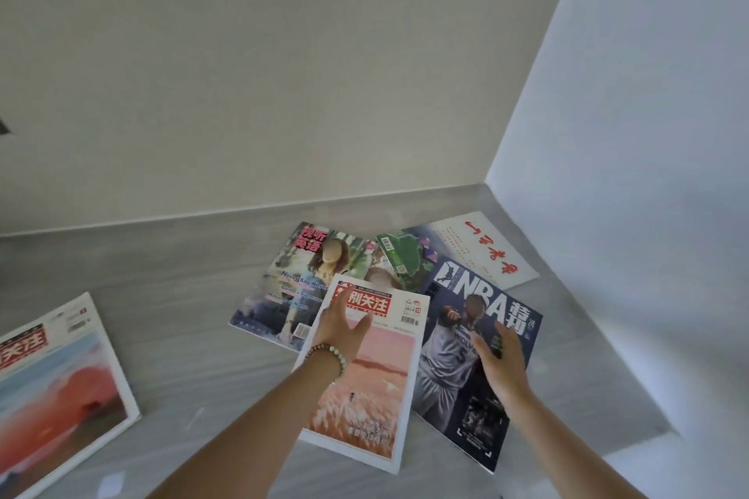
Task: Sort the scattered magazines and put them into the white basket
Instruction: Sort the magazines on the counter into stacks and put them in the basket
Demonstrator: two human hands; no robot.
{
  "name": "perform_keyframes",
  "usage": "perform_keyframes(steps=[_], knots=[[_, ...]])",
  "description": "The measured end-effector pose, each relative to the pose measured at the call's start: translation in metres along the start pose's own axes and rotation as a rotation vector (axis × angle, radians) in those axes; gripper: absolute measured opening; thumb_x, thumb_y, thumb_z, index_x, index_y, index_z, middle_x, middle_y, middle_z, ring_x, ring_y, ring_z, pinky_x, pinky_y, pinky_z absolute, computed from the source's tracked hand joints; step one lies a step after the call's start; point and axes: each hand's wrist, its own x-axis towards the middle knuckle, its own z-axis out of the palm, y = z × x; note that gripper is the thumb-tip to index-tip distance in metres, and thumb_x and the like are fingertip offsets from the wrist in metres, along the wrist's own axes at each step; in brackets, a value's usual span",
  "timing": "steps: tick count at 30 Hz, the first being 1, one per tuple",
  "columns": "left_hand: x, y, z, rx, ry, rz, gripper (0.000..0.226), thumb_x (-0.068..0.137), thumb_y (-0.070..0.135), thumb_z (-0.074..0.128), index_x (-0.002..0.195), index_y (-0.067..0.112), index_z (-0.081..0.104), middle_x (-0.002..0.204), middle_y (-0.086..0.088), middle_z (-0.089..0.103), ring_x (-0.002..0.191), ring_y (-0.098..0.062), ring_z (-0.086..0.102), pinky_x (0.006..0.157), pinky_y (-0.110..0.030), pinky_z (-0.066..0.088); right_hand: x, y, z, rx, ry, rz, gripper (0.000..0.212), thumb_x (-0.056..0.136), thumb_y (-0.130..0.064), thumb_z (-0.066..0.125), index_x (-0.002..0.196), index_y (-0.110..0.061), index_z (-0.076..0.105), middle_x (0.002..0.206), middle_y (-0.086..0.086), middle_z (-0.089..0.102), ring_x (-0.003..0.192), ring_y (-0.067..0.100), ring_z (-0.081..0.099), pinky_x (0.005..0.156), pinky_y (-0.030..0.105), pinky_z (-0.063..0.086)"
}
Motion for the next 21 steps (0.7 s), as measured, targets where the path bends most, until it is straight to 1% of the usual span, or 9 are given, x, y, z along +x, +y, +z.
perform_keyframes(steps=[3,5,7,9,10,12,14,18,21], knots=[[-0.001,0.016,0.033,0.240,-0.208,0.135,0.067,0.088,0.048,0.048,0.145,0.027,0.019,0.153,0.002,0.024,0.141,-0.020,0.019,0.116,-0.044,0.020,0.003,0.011,-0.015,0.205,0.099,0.194,0.070,0.080,-0.027,0.072,0.138,-0.006,0.039,0.142,0.014,0.043,0.131,0.030,0.041,0.110,0.048,0.033],[-0.001,0.020,0.053,0.418,-0.313,0.163,0.068,0.088,0.055,0.040,0.146,0.033,0.011,0.156,0.006,0.014,0.144,-0.023,0.007,0.117,-0.048,0.008,0.007,0.016,-0.021,0.386,0.126,0.263,0.065,0.076,-0.018,0.075,0.132,-0.006,0.043,0.132,0.015,0.054,0.117,0.031,0.054,0.102,0.048,0.043],[-0.001,0.020,0.066,0.535,-0.374,0.158,0.070,0.088,0.058,0.034,0.146,0.035,0.004,0.157,0.006,0.003,0.145,-0.026,-0.001,0.116,-0.050,0.002,0.011,0.019,-0.025,0.507,0.143,0.329,0.065,0.074,-0.013,0.077,0.129,-0.005,0.043,0.125,0.011,0.058,0.111,0.029,0.058,0.098,0.043,0.046],[-0.002,0.018,0.073,0.623,-0.376,0.167,0.070,0.089,0.057,0.034,0.147,0.033,0.001,0.157,0.006,-0.003,0.145,-0.027,-0.004,0.115,-0.051,0.002,0.019,0.021,-0.031,0.552,0.178,0.466,0.074,0.072,-0.011,0.078,0.134,-0.001,0.037,0.125,0.013,0.054,0.115,0.032,0.054,0.098,0.042,0.044],[-0.003,0.017,0.076,0.659,-0.367,0.172,0.070,0.089,0.056,0.034,0.146,0.033,0.001,0.157,0.005,-0.004,0.144,-0.028,-0.005,0.115,-0.051,0.003,0.023,0.024,-0.034,0.570,0.165,0.520,0.069,0.072,-0.010,0.078,0.130,0.002,0.042,0.123,0.017,0.056,0.110,0.035,0.057,0.095,0.044,0.047],[-0.003,0.015,0.079,0.698,-0.351,0.178,0.070,0.089,0.054,0.035,0.146,0.032,0.000,0.157,0.005,-0.006,0.144,-0.028,-0.005,0.115,-0.051,0.003,0.027,0.028,-0.039,0.629,0.080,0.586,0.048,0.075,-0.008,0.075,0.115,0.007,0.055,0.105,0.022,0.064,0.084,0.033,0.062,0.073,0.041,0.053],[-0.003,0.014,0.081,0.704,-0.345,0.180,0.070,0.089,0.055,0.033,0.146,0.033,0.000,0.157,0.005,-0.007,0.144,-0.028,-0.006,0.115,-0.051,0.003,0.022,0.028,-0.040,0.556,0.001,0.543,0.037,0.079,-0.008,0.071,0.113,0.001,0.058,0.105,0.020,0.065,0.075,0.028,0.059,0.060,0.032,0.049],[-0.001,0.013,0.081,0.686,-0.347,0.178,0.069,0.088,0.061,0.026,0.147,0.033,0.002,0.157,0.005,-0.006,0.144,-0.027,-0.005,0.115,-0.051,0.003,0.006,0.025,-0.039,0.440,0.003,0.198,0.026,0.090,-0.008,0.058,0.115,-0.011,0.057,0.107,0.013,0.065,0.079,0.017,0.062,0.059,0.025,0.049],[0.000,0.015,0.078,0.660,-0.345,0.159,0.067,0.089,0.060,0.025,0.147,0.032,0.004,0.157,0.005,-0.003,0.145,-0.026,-0.002,0.116,-0.051,0.005,0.004,0.005,-0.053,0.515,0.047,0.045,0.015,0.092,-0.015,0.056,0.106,-0.018,0.060,0.100,0.009,0.069,0.082,0.021,0.068,0.070,0.036,0.057]])
